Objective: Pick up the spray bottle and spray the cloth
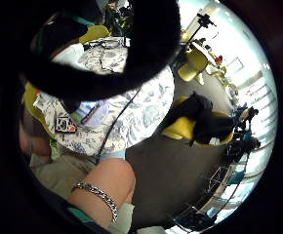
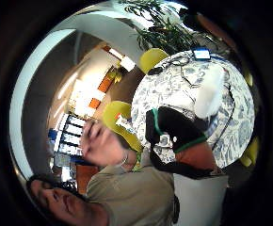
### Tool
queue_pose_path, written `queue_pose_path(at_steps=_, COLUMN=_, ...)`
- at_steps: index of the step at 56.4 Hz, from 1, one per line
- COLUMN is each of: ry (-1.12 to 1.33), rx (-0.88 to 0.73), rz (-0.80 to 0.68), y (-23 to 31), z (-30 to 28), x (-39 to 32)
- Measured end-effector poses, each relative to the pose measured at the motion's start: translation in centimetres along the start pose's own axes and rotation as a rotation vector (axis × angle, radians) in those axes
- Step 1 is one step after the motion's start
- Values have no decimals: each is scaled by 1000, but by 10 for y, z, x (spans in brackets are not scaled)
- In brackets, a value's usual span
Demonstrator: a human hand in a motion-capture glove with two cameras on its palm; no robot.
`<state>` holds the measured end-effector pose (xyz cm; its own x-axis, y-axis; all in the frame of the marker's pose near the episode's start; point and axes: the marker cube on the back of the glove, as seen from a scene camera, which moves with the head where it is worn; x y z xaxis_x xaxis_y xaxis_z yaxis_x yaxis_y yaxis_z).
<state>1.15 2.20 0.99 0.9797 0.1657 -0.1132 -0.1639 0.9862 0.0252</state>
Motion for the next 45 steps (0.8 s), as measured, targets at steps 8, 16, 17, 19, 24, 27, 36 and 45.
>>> queue_pose_path(at_steps=8, ry=-36, rx=-16, rz=-38, y=28, z=5, x=3)
queue_pose_path(at_steps=16, ry=-41, rx=-46, rz=-78, y=52, z=11, x=5)
queue_pose_path(at_steps=17, ry=-43, rx=-50, rz=-82, y=55, z=12, x=5)
queue_pose_path(at_steps=19, ry=-47, rx=-58, rz=-92, y=61, z=13, x=6)
queue_pose_path(at_steps=24, ry=-83, rx=-65, rz=-102, y=76, z=18, x=8)
queue_pose_path(at_steps=27, ry=-116, rx=-66, rz=-96, y=85, z=21, x=9)
queue_pose_path(at_steps=36, ry=-246, rx=-10, rz=-43, y=101, z=36, x=14)
queue_pose_path(at_steps=45, ry=-350, rx=17, rz=35, y=94, z=69, x=17)
